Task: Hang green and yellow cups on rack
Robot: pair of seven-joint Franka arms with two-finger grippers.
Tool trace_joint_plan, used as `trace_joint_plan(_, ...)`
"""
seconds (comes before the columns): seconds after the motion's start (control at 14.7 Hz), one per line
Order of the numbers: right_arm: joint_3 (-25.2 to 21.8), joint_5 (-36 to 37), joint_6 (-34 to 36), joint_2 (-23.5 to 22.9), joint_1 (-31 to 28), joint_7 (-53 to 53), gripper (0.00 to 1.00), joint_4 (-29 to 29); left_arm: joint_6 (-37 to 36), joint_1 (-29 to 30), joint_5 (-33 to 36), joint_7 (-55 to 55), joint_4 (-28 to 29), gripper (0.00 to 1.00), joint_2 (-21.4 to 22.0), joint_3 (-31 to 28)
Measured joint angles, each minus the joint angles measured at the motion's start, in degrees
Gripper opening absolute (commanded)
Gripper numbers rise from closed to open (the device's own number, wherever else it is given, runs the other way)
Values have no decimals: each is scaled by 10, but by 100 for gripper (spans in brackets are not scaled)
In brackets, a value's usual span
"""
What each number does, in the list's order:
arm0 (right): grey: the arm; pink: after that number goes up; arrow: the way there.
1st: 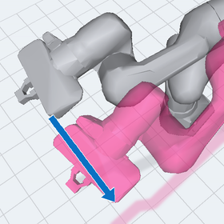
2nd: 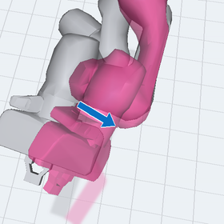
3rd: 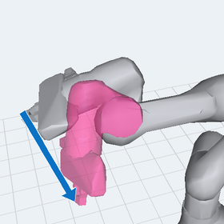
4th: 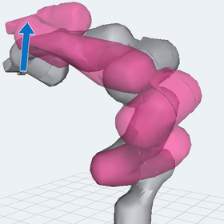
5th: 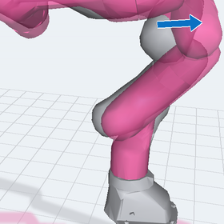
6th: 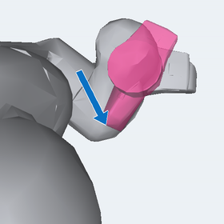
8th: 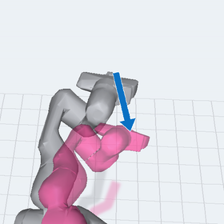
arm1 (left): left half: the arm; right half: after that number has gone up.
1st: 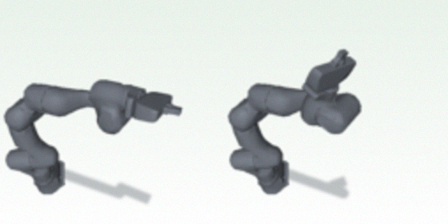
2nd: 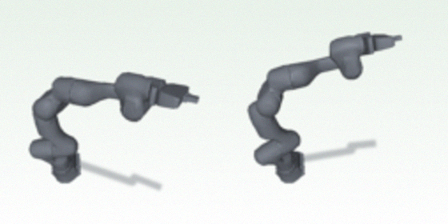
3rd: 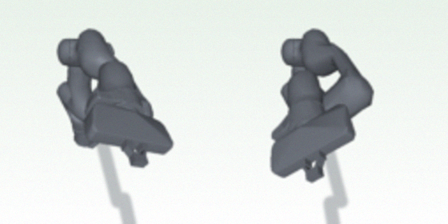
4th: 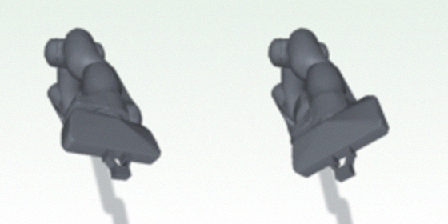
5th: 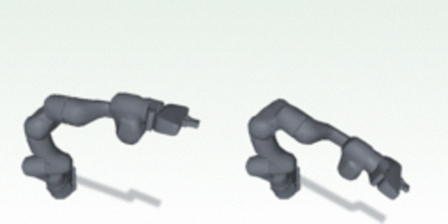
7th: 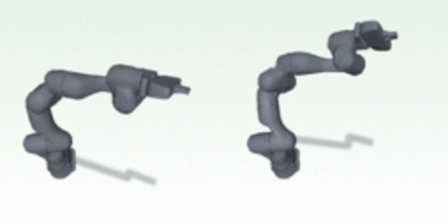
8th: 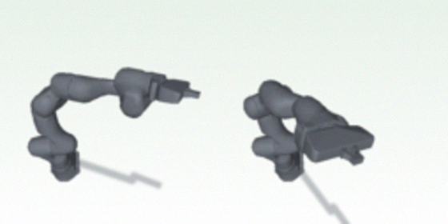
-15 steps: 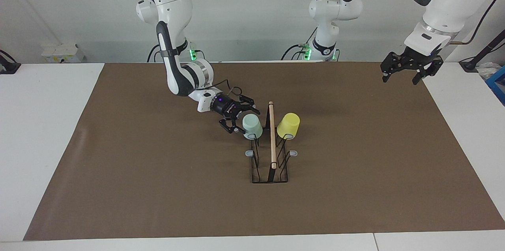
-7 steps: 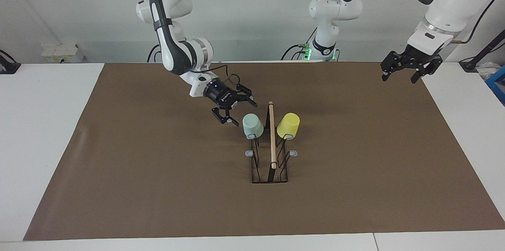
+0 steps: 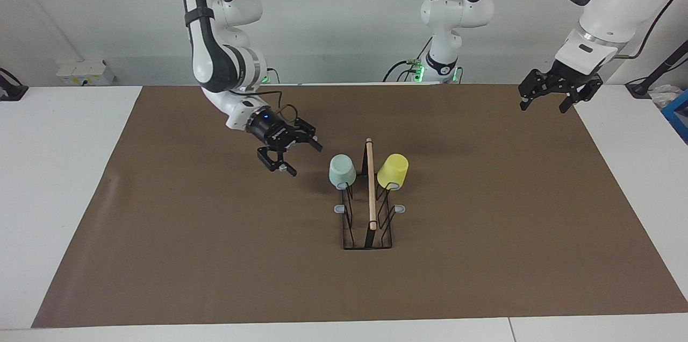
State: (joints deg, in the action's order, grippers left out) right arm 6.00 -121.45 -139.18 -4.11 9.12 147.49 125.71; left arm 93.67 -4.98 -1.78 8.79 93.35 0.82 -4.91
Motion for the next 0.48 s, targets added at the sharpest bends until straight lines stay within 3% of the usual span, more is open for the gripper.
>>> trace_joint_plan(0.48,-3,451,76,11,-133,-238,100,-58,0,0,0,0,0,100,1,0)
